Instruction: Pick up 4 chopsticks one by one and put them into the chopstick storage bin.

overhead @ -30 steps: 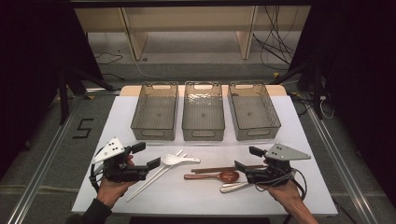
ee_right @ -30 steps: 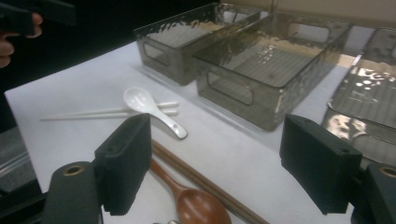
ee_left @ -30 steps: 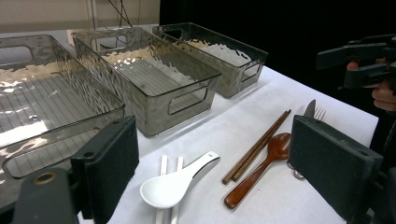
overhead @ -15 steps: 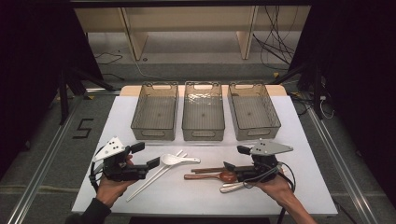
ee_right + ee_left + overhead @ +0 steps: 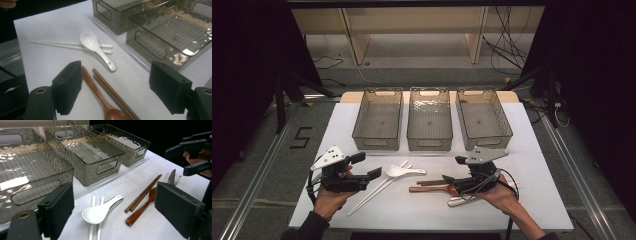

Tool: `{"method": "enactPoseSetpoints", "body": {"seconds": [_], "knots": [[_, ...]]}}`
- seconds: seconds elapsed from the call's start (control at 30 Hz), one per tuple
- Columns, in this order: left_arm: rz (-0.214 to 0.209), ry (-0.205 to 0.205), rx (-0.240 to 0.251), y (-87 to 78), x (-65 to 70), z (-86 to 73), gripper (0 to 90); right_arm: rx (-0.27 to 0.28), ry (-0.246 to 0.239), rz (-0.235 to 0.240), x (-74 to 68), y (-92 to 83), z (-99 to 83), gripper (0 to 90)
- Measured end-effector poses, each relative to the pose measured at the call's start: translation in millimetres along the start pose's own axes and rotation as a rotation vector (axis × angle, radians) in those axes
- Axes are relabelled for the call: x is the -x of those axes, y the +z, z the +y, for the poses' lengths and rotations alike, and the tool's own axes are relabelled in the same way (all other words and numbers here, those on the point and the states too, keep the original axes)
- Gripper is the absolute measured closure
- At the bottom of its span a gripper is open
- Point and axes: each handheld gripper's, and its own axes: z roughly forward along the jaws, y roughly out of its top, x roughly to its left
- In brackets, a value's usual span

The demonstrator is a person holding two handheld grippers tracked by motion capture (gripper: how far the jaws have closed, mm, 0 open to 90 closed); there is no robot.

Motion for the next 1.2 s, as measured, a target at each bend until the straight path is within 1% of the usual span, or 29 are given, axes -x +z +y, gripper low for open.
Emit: {"method": "enactPoseSetpoints", "body": {"seconds": [0.13,0.5,0.63,0.8,0.93,1.0,1.2], "knots": [[-0.002,0.002,-0.003,-0.1,0.0,0.2,15.4,-0.023,-0.012,0.017,-0.3,3.7,3.0,27.6],[-0.003,0.003,-0.006,-0.8,-0.5,0.5,15.4,-0.068,-0.042,0.029,-2.9,22.2,13.2,28.0],[-0.005,0.002,-0.007,-0.5,-0.3,0.6,15.4,-0.075,-0.051,0.031,-3.7,26.2,14.9,28.2],[-0.005,0.003,-0.007,-0.9,-0.1,0.8,15.4,-0.096,-0.065,0.036,-5.1,33.2,16.9,28.3],[-0.004,0.005,-0.018,-1.1,-0.9,1.0,15.4,-0.109,-0.073,0.044,-6.6,37.4,18.7,28.3],[-0.001,0.000,-0.020,-0.8,-1.1,1.0,15.4,-0.113,-0.076,0.046,-6.8,38.4,19.2,28.3],[0.009,-0.002,-0.043,-0.2,-3.2,1.2,15.4,-0.131,-0.080,0.048,-6.0,41.7,19.9,28.5]]}}
